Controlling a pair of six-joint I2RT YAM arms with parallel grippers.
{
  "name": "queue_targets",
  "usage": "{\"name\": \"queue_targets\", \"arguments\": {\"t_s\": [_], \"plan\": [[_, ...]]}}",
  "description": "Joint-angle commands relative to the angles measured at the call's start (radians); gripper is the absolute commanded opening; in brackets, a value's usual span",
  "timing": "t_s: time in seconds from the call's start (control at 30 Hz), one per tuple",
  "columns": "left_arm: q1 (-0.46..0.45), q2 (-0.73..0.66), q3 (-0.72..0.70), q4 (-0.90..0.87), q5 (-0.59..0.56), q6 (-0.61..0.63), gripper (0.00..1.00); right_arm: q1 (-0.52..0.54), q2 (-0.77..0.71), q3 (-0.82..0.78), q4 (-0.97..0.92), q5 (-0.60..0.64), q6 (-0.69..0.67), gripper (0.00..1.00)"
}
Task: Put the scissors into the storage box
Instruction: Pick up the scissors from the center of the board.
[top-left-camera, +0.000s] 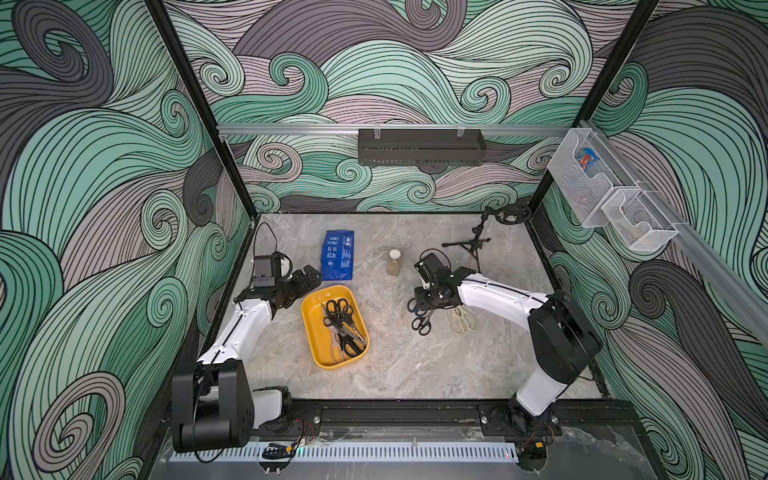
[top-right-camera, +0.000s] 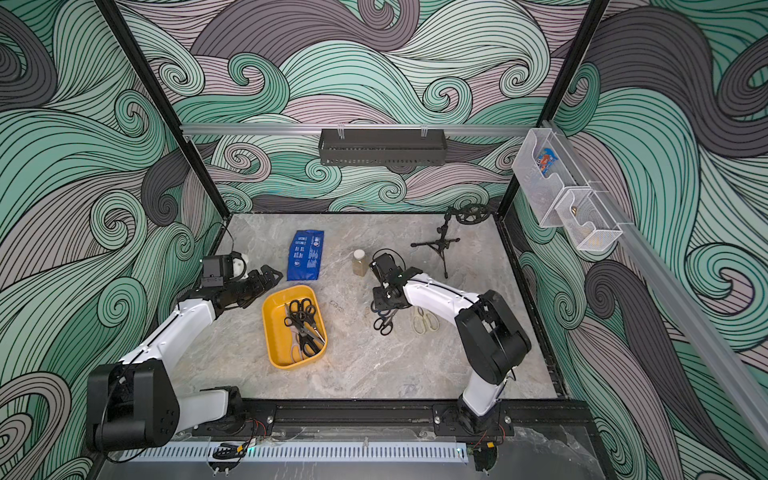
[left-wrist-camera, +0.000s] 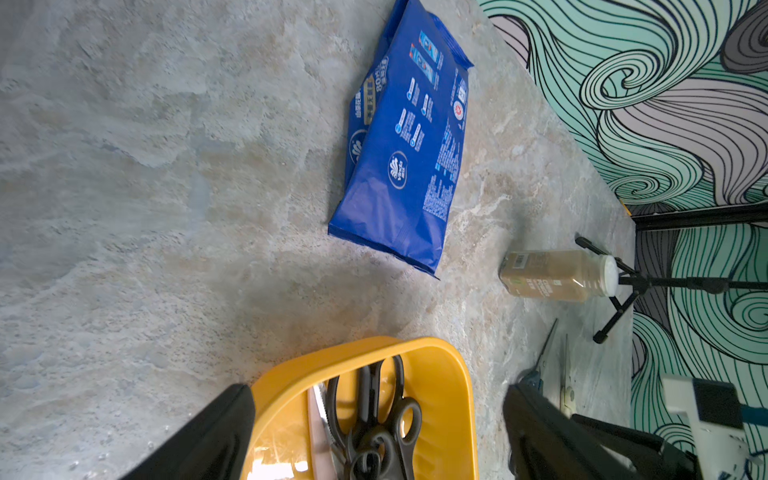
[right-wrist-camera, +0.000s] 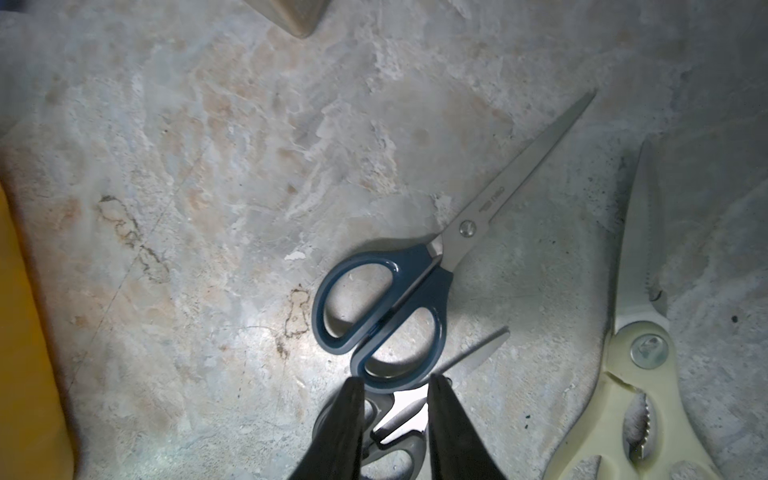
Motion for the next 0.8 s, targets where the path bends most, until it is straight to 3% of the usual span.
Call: {"name": "queue_targets", "arguments": {"t_s": [0.0, 0.77], "plan": [[0.005, -0.015, -0.007, 0.019, 0.078, 0.001, 0.97, -0.015, 0.032, 0.000, -0.016, -0.017, -0.030, 0.31], [-0.067, -0.018, 0.000, 0.044, 0.143, -0.039, 0.97, -0.037, 0.147, 0.025, -0.015, 0.022, -0.075, 0.29]]}}
